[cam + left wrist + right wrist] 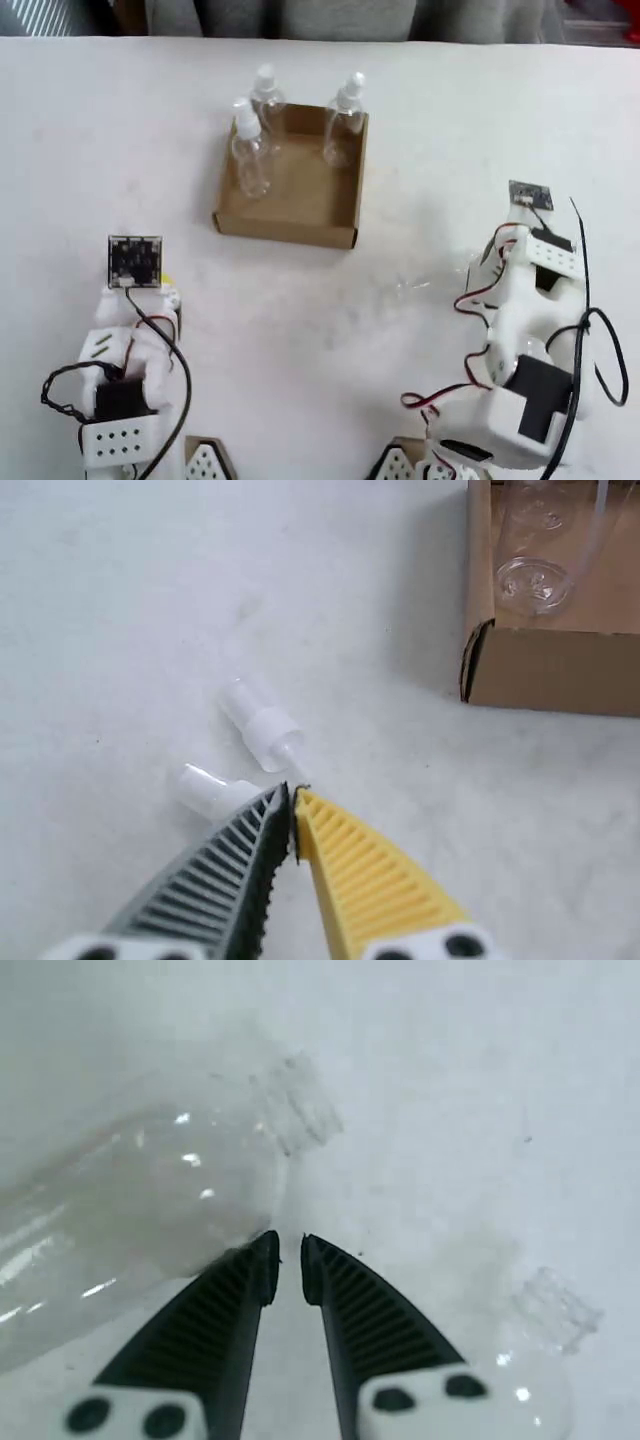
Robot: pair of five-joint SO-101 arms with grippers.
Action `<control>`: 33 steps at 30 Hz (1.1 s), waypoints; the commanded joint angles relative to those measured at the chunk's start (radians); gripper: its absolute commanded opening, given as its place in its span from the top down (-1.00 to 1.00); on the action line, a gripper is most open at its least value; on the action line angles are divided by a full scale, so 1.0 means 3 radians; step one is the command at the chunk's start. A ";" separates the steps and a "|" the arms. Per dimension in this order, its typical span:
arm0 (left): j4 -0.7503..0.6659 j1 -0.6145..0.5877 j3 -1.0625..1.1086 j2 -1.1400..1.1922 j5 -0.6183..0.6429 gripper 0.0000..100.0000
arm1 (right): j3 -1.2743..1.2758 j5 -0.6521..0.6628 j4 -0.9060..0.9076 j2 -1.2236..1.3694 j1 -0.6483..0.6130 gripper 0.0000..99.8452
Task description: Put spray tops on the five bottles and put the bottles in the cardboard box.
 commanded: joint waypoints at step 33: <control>-0.0036 0.0023 -0.0020 -0.0023 -0.0026 0.95 | -0.2675 -0.0655 0.1660 0.0647 -0.0785 0.96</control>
